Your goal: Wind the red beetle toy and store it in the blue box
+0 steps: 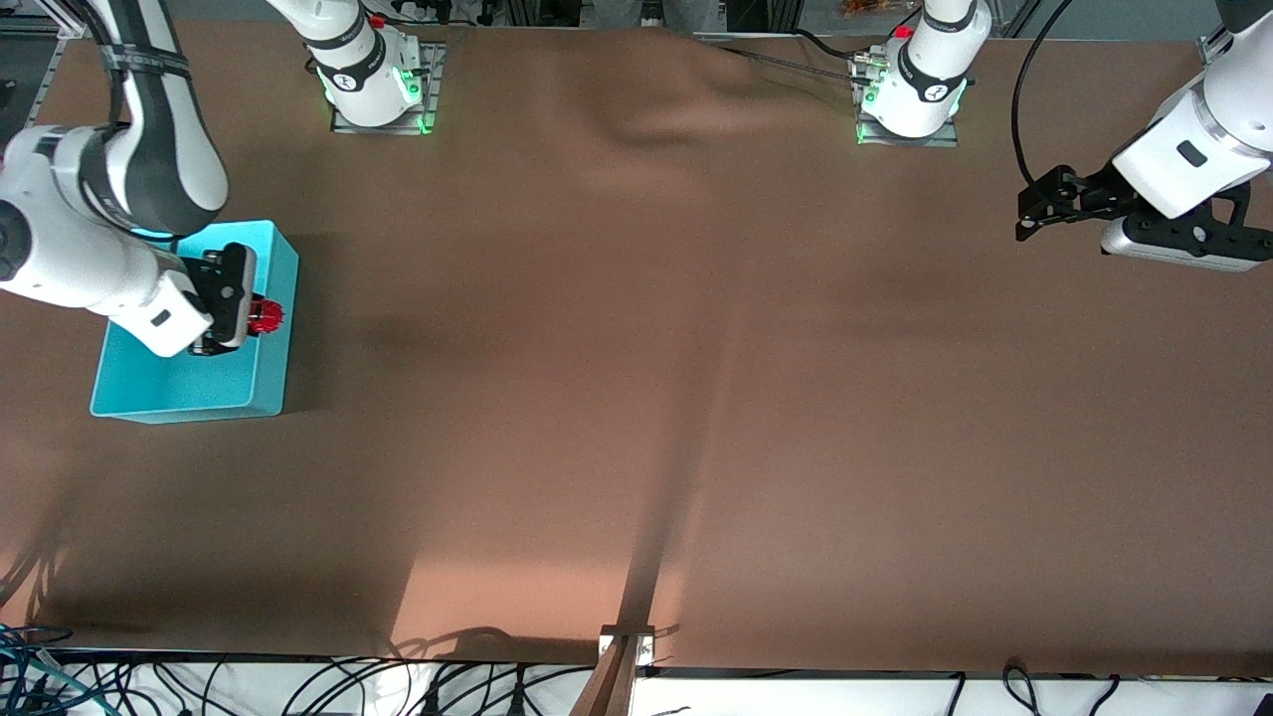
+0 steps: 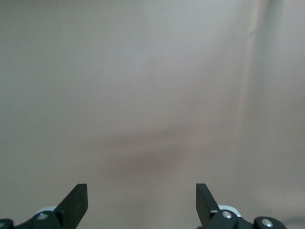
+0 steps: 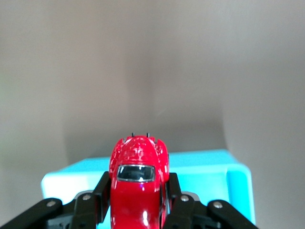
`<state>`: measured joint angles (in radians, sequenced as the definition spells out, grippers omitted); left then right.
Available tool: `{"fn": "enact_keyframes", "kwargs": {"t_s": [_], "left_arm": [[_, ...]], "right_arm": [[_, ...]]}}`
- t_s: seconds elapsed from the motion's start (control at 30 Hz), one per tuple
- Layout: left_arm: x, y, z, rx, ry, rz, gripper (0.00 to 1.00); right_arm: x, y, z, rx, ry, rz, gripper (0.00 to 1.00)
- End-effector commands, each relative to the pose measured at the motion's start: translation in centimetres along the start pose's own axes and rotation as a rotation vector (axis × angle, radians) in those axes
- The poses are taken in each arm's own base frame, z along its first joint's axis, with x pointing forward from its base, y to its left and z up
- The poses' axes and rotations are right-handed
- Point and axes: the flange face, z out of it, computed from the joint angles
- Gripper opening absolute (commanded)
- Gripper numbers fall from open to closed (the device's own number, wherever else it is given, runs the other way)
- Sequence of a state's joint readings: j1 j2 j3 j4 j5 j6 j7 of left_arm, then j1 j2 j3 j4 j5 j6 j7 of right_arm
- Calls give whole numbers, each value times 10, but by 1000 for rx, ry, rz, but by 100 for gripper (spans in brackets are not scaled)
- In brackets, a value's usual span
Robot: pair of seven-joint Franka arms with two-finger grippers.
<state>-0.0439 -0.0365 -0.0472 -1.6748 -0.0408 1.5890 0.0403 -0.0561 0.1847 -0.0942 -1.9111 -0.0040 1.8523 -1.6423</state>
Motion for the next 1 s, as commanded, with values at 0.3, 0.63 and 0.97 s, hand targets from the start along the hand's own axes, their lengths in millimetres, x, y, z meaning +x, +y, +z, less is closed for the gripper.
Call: {"fn": "enact_keyframes", "kwargs": {"t_s": [0.3,0.63,0.97], "left_arm": [[5,-7,-12,1,1,-10,100],[4,-8,-13,7,-18,-6,100],[4,-10,-17,18,-32,-3,100]], "right_arm": [[-88,-29,47,50,36,-24,19],[-122,-47,112,67,40,0,19],[-138,-55,163,100,51,4,20]]}}
